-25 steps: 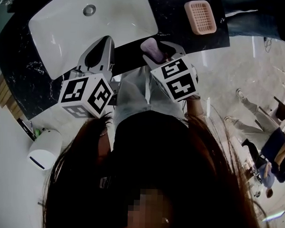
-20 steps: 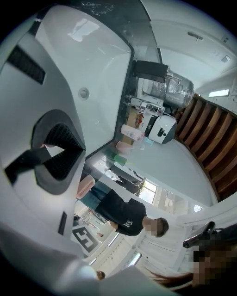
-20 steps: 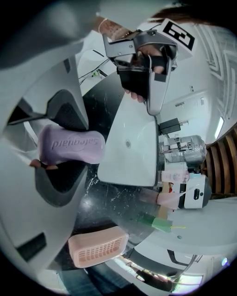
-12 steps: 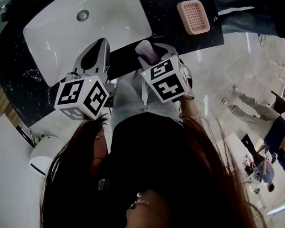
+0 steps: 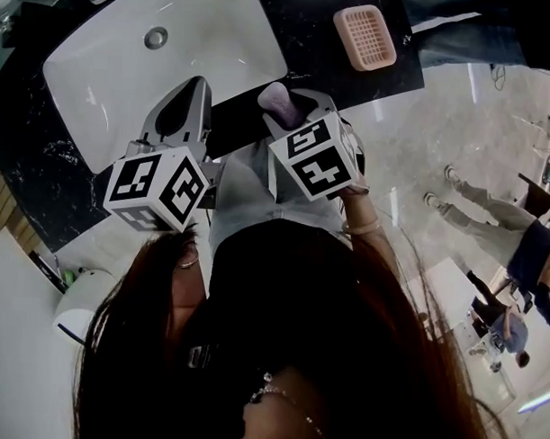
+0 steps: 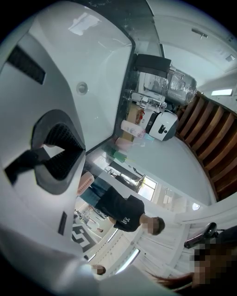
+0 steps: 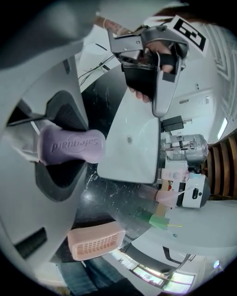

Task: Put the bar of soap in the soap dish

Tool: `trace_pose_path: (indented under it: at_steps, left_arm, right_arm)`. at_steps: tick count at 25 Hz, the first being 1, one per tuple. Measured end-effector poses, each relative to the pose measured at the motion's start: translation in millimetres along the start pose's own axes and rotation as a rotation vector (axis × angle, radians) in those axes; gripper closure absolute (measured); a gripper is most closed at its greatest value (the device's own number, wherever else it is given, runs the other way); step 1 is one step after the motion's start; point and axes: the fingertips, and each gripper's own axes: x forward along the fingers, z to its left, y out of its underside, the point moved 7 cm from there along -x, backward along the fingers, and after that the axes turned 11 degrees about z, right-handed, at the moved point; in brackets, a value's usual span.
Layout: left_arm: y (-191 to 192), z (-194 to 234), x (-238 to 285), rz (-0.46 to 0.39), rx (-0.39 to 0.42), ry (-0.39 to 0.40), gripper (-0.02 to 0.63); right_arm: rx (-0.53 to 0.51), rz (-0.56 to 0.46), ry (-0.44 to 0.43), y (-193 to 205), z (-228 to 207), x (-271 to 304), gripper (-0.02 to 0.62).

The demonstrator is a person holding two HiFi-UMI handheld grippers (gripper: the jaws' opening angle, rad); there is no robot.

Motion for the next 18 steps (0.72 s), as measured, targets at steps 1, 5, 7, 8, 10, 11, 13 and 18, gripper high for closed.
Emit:
trace_pose_path:
  at_steps: [1,5,7,8,10,11,13,18]
  left_arm:
    - [-0.8,-0.5,-0.2,-0.002,0.002,0.000,0.614]
    - [-2.2,-0.5,-0.8,-0.007,0.000,-0.015,0.614]
    - [-2.4,-1.1,0.1,-0.008,-0.003,-0.023,0.614]
    - [-2.7,-1.7,0.7,-0.008,-0.004,-0.025,0.614]
    - [-3.7,-3.4,2.0,-0.008,-0.006,-0.025,0.614]
    - [-4.6,-4.2,2.9,-0.008,-0.005,-0.025,0.614]
    - [-7.6,-4.8,5.7,-0.010,0.001,-0.027,0.614]
    - [-17.6,-9.0,11.2,-0.021,0.004,-0.030,0.614]
  right_arm:
    - [0.002,0.001,-0.001,0.0,-0.3,0.1,0.390]
    - [0.000,0.005,-0.011,-0.6,-0.8,0.4,0.390]
    - [-0.003,0.010,-0.019,-0.1,-0.9,0.0,0.391]
    - [-0.008,0.014,-0.021,-0.2,-1.3,-0.8,0.391]
    - [-0.020,0.023,-0.023,-0.9,-2.4,-3.1,0.391]
    - [-0.025,0.024,-0.025,-1.8,-2.5,-4.0,0.391]
    - [-0.038,0.019,-0.032,-4.8,-2.6,-5.8,0.391]
    - [-0.048,-0.003,-0.057,-10.5,-6.2,-13.4,0.391]
